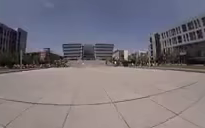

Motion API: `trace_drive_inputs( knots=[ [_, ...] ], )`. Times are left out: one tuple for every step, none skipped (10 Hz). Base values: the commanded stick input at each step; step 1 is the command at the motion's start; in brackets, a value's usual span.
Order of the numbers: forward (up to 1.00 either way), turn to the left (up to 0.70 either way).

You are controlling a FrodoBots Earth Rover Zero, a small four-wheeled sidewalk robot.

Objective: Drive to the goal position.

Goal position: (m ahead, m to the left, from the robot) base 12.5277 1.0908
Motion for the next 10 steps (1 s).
trace_drive_inputs(
  knots=[
    [0.70, 0.02],
    [0.70, 0.02],
    [0.70, 0.02],
    [0.70, 0.02],
    [0.70, 0.02],
    [0.70, 0.02],
    [0.70, 0.02],
    [0.70, 0.02],
    [0.70, 0.02],
    [0.70, 0.02]
  ],
)
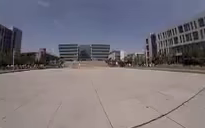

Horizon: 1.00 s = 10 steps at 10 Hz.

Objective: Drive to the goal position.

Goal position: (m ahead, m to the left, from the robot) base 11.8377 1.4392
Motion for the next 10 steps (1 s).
trace_drive_inputs(
  knots=[
    [0.70, 0.02],
    [0.70, 0.02],
    [0.70, 0.02],
    [0.70, 0.02],
    [0.70, 0.02],
    [0.70, 0.02],
    [0.70, 0.02],
    [0.70, 0.02],
    [0.70, 0.02],
    [0.70, 0.02]
  ],
)
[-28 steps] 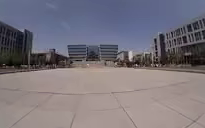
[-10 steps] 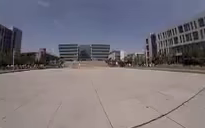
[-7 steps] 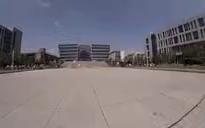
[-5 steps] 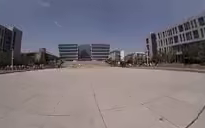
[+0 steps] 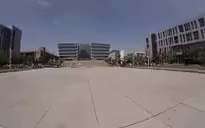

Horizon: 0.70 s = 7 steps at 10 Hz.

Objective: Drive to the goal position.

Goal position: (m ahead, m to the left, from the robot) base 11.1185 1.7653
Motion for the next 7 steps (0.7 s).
trace_drive_inputs(
  knots=[
    [0.70, 0.02],
    [0.70, 0.02],
    [0.70, 0.02],
    [0.70, 0.02],
    [0.70, 0.02],
    [0.70, 0.02],
    [0.70, 0.02]
  ],
)
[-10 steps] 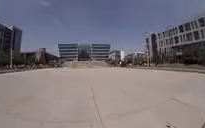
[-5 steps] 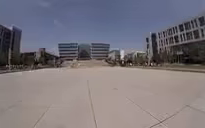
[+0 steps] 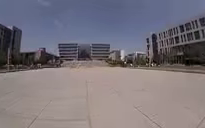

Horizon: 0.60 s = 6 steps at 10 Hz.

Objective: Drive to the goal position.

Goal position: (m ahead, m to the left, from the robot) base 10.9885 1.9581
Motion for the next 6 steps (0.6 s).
trace_drive_inputs(
  knots=[
    [0.70, 0.02],
    [0.70, 0.02],
    [0.70, 0.02],
    [0.70, 0.02],
    [0.70, 0.02],
    [0.70, 0.02]
  ],
)
